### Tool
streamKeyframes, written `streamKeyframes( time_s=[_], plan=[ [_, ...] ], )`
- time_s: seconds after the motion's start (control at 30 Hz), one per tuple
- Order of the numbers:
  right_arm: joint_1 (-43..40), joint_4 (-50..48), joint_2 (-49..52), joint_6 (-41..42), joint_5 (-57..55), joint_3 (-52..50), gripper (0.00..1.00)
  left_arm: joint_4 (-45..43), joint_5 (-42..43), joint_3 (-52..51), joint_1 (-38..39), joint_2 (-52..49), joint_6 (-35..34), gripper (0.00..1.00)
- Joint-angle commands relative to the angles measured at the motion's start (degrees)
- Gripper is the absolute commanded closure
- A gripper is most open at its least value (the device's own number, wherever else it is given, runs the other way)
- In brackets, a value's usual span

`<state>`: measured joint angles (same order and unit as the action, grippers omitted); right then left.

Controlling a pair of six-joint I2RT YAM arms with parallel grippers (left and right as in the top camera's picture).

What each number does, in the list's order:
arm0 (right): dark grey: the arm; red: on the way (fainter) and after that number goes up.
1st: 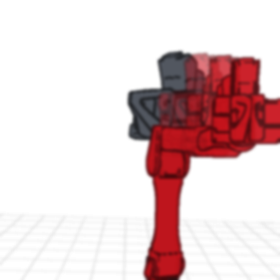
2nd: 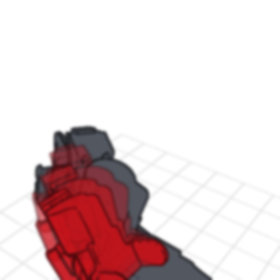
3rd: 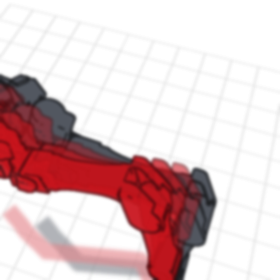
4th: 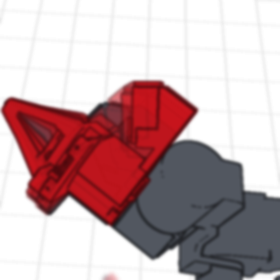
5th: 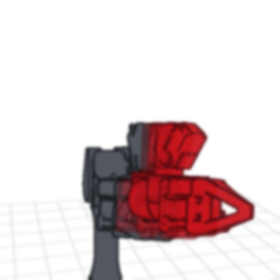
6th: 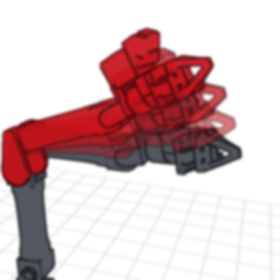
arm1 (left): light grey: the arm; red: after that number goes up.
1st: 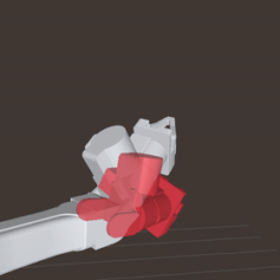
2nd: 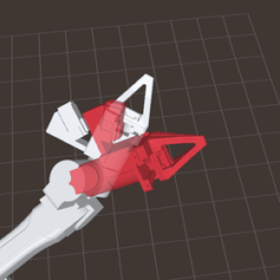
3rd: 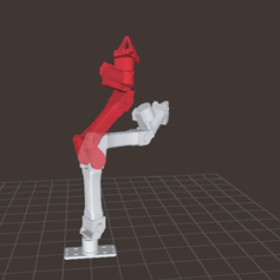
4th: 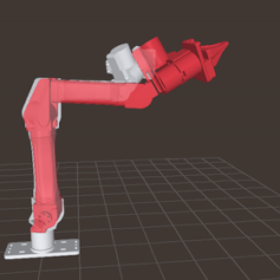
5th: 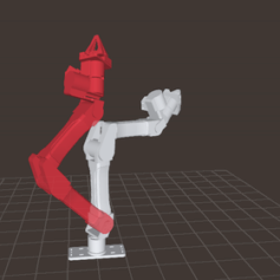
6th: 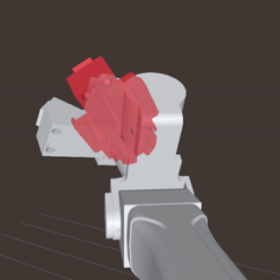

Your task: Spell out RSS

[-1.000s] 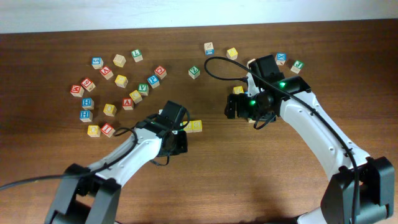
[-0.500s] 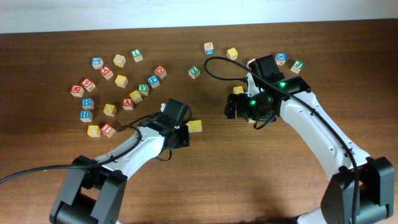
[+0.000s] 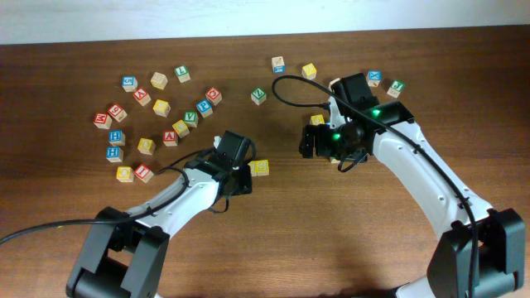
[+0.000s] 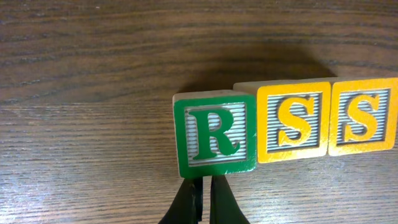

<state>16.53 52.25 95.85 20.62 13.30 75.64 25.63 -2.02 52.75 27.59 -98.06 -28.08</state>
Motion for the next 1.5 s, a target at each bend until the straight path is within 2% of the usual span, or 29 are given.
streamKeyframes(
  time_s=[0.0, 0.37, 0.47, 0.5, 0.53, 0.57, 0.6, 0.67, 0.7, 0.9, 1.0, 1.17, 1.47],
  plan=[
    [-0.11, 0.04, 0.44, -0.24, -0.48, 0.44, 0.02, -0.59, -0.98, -0.28, 0.11, -0.5, 1.18, 1.0],
    [-0.11, 0.04, 0.44, -0.24, -0.44, 0.44, 0.02, -0.24, -0.74, -0.2, 0.11, -0.5, 1.18, 1.0],
    [-0.07, 0.26, 0.44, -0.22, 0.22, 0.44, 0.02, 4.68, 1.09, 1.97, 0.11, 0.2, 1.18, 1.0],
    [-0.07, 0.24, 0.44, -0.22, 0.26, 0.44, 0.05, 7.85, 2.32, 3.56, 0.11, 1.33, 1.18, 1.0],
    [-0.07, 0.24, 0.44, -0.22, 0.5, 0.44, 0.1, 10.69, 2.75, 5.09, 0.09, 2.51, 1.18, 1.0],
    [-0.04, 0.2, 0.44, -0.24, 1.05, 0.44, 0.21, 13.53, 2.67, 6.71, 0.09, 3.82, 1.2, 1.0],
    [-0.04, 0.02, 0.57, -0.22, 1.29, 0.44, 0.39, 15.5, 2.67, 8.02, -0.09, 5.11, 1.22, 1.0],
    [0.76, -0.26, 1.42, -0.2, 1.42, 0.44, 0.81, 17.14, 2.69, 9.44, -2.36, 7.91, 1.14, 1.0],
    [1.18, -0.44, 1.92, -0.2, 1.44, 0.44, 0.96, 17.14, 2.71, 9.44, -4.17, 8.52, 1.11, 1.0],
    [6.6, -6.19, 7.23, 2.38, 0.96, 0.28, 0.96, 17.09, 6.14, 9.25, -12.57, 5.16, 1.18, 1.0],
    [7.91, -9.07, 10.6, 5.46, 1.25, 0.28, 0.96, 15.96, 6.84, 9.27, -12.59, 1.46, 1.16, 1.0],
    [8.74, -12.72, 15.65, 5.4, 5.86, 0.28, 0.96, 11.65, 8.61, 9.27, -12.59, -3.96, 2.03, 1.0],
    [9.81, -18.23, 20.79, 5.44, 12.02, 0.28, 0.96, 6.54, 14.93, 9.27, -12.59, -7.72, 2.25, 1.0]
  ],
)
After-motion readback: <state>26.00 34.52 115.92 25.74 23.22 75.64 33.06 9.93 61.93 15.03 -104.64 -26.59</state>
